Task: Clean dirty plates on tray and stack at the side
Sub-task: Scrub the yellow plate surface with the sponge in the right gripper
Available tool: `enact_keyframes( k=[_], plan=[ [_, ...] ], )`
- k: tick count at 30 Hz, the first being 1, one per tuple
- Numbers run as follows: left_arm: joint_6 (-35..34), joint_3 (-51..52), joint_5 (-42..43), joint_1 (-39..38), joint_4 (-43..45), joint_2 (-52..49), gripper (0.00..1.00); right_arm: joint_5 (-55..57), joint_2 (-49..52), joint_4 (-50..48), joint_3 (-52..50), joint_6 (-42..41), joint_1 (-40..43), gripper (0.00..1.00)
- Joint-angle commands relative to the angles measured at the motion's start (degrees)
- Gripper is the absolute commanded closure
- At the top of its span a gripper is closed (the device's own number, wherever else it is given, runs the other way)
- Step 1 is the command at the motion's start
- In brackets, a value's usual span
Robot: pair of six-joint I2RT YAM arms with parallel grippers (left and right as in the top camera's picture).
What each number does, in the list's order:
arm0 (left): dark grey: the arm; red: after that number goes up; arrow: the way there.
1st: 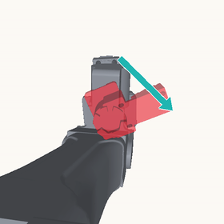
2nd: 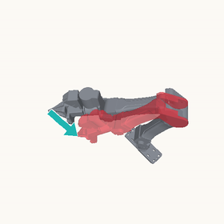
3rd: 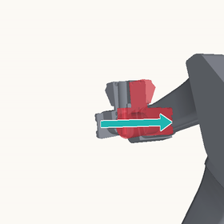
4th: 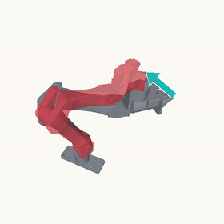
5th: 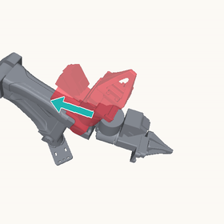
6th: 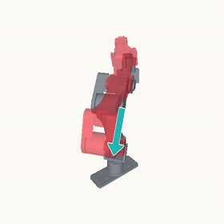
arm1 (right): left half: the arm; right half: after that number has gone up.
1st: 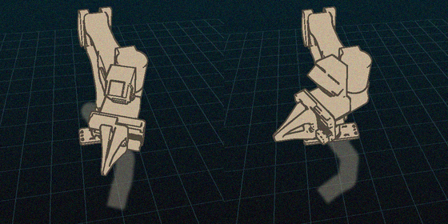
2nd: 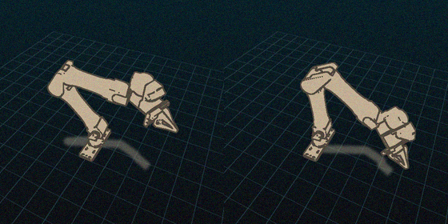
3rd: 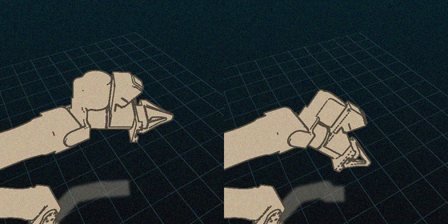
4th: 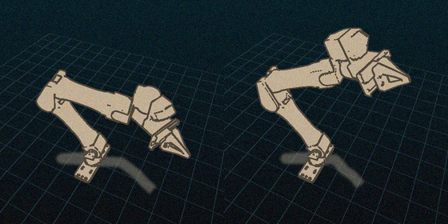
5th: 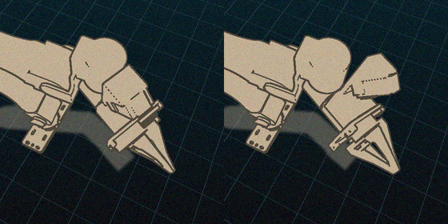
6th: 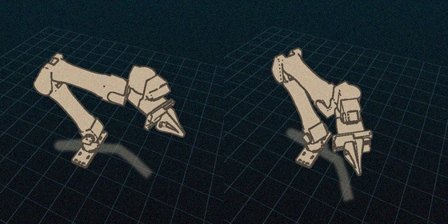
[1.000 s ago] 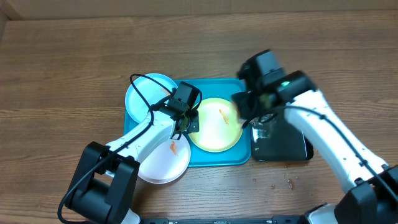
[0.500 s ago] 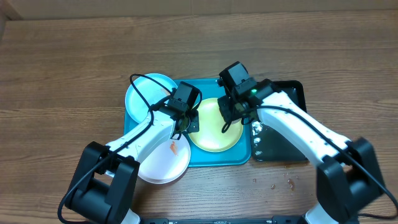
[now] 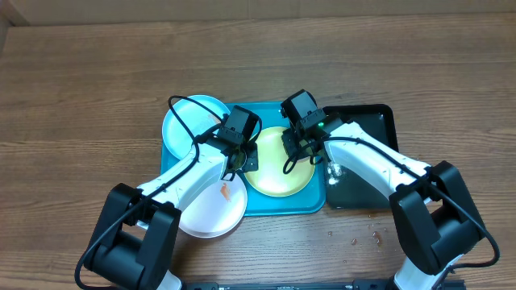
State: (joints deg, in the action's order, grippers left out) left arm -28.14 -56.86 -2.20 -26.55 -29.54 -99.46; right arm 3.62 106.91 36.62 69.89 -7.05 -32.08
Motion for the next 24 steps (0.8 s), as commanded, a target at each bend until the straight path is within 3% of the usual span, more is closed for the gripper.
enact_keyframes(
  k=[1,12,24],
  plan=[
    [0.87,0.61,-0.76,-0.09,-0.24,-0.63,0.96,1.05,0.07,-2.16,-2.4,-0.24,-0.04,0.96],
    [0.87,0.61,-0.74,-0.11,-0.48,-0.63,0.96,-0.83,0.07,-14.27,-11.78,-0.42,-0.04,0.96],
    [0.9,0.61,-0.74,-0.11,-0.48,-0.63,0.96,-22.91,0.07,-14.08,-12.17,-0.22,-0.07,0.96]
  ],
)
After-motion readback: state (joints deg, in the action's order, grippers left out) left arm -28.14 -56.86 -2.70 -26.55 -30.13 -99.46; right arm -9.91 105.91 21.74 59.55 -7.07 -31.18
